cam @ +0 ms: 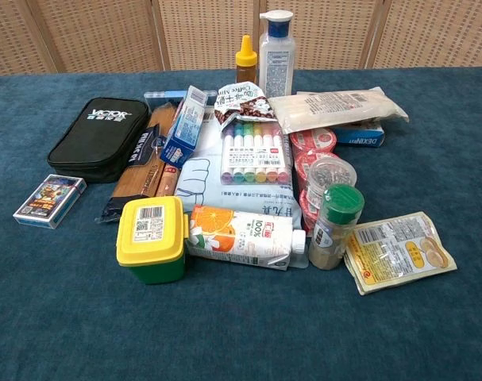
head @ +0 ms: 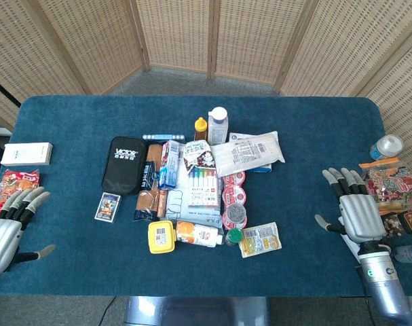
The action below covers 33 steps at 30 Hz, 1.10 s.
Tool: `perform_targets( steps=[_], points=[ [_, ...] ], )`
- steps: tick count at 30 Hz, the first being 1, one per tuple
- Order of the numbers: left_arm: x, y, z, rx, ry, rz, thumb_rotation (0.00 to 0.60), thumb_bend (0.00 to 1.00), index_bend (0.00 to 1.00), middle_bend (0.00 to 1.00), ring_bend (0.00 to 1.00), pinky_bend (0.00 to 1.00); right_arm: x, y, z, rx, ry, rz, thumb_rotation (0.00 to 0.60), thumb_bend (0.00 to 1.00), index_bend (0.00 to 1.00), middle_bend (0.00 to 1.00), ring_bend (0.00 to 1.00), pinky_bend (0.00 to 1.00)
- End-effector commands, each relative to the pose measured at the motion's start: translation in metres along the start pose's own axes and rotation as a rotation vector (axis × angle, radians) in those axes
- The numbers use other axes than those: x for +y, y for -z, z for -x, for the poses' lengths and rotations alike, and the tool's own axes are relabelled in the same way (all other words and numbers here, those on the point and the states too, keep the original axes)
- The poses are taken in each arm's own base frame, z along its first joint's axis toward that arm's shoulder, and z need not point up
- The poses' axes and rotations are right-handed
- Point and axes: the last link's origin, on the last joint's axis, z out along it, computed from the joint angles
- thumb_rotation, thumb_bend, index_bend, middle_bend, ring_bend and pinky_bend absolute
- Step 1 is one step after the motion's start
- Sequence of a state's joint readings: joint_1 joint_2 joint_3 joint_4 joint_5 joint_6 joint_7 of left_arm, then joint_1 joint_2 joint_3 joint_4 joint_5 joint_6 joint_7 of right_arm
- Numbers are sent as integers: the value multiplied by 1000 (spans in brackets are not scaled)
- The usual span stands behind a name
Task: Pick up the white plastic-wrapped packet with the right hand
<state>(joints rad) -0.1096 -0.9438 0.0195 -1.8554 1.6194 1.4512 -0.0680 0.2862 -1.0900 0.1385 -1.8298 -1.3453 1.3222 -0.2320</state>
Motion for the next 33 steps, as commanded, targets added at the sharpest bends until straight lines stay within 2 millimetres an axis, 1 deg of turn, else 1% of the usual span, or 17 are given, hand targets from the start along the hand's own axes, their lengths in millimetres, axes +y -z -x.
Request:
perform_targets(
  steps=[1,8,14,17,23,29,33],
  points=[
    [0,-1,1,-6,2,1,600,154,101,29,0,0,0,0,1,-5,0,1,529,246,0,23,0,0],
    [3,1,0,3,3,11,600,153,101,28,0,0,-1,-1,1,-16,-21,-19,526,247,0,22,0,0],
    [5,3,-4,10,-2,20,600,153,101,28,0,0,-11,-13,-4,-10,-23,-72,522,248,0,22,0,0],
    [5,4,-5,12,-2,23,600,154,101,29,0,0,-18,-24,-8,-15,-23,-102,523,249,0,16,0,0],
    [3,6,-5,8,-6,16,600,153,101,28,0,0,-37,-54,-12,-39,-8,-174,522,249,0,6,0,0],
    [-1,8,-4,9,-5,3,600,154,101,28,0,0,-64,-89,-6,-98,11,-251,529,248,0,1,0,0],
    [-4,8,-3,4,-4,-4,600,154,101,28,0,0,-82,-111,1,-132,19,-293,530,249,0,1,0,0]
  ],
)
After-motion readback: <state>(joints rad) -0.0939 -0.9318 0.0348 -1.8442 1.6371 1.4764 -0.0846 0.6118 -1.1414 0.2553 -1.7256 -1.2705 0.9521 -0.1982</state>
